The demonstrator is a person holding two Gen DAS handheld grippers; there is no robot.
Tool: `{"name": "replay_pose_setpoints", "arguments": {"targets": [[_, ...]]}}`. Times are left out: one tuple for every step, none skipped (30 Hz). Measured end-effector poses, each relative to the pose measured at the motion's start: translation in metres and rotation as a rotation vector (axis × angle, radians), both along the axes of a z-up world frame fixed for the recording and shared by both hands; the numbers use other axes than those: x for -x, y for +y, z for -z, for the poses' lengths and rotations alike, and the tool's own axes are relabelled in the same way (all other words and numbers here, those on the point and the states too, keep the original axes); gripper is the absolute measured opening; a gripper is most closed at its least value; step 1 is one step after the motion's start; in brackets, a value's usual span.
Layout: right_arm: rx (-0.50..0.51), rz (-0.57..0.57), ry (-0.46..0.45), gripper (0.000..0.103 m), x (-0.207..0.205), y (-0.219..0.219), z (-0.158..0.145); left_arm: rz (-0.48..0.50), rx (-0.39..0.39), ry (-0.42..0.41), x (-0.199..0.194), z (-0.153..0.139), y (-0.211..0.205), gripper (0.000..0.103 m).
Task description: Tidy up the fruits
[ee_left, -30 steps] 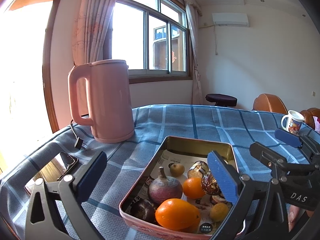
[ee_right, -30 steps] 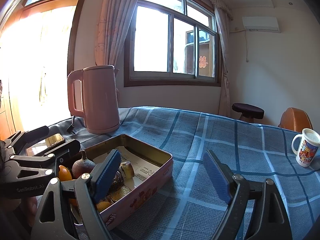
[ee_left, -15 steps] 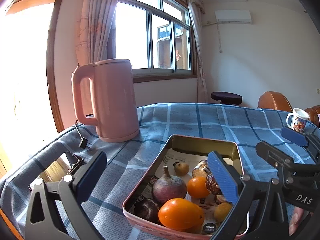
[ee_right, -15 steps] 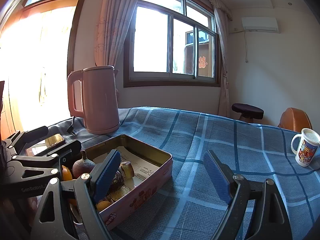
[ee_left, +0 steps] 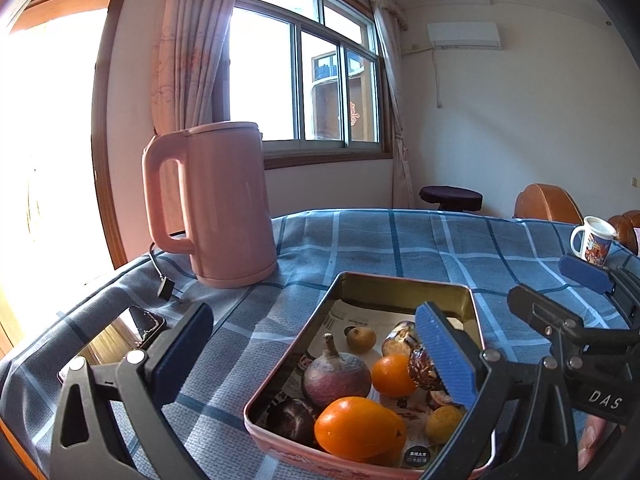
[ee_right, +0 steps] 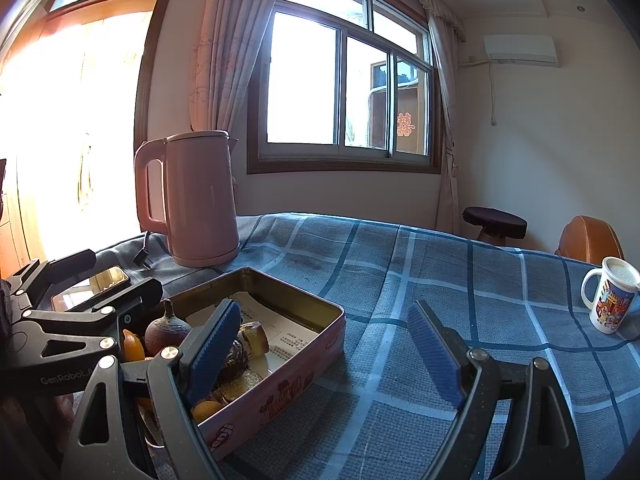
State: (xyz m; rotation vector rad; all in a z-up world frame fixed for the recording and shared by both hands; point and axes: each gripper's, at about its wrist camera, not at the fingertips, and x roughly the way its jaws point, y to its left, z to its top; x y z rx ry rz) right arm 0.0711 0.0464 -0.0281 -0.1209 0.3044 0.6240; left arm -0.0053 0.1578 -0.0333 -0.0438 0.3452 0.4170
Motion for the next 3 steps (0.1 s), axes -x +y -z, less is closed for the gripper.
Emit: {"name": "replay_pose_setpoints", "arguments": {"targets": [[-0.001, 0.000, 0.000, 0.087, 0.0001, -0.0006, 0.0000, 0.005, 0.000, 0.001, -0.0002, -0.0001, -0.0002, 0.103], [-0.003, -0.001, 0.001, 0.087, 0.0003, -0.0010, 0.0001, 0.005, -0.002, 0.004, -0.0008, 0.0000, -0.0006, 0.103], [-0.003, -0.002, 0.003, 0.087, 0.0001, -0.0012, 0.0002, 0.001, -0.004, 0.007, -0.0014, 0.0001, -0.0010, 0.103]]}}
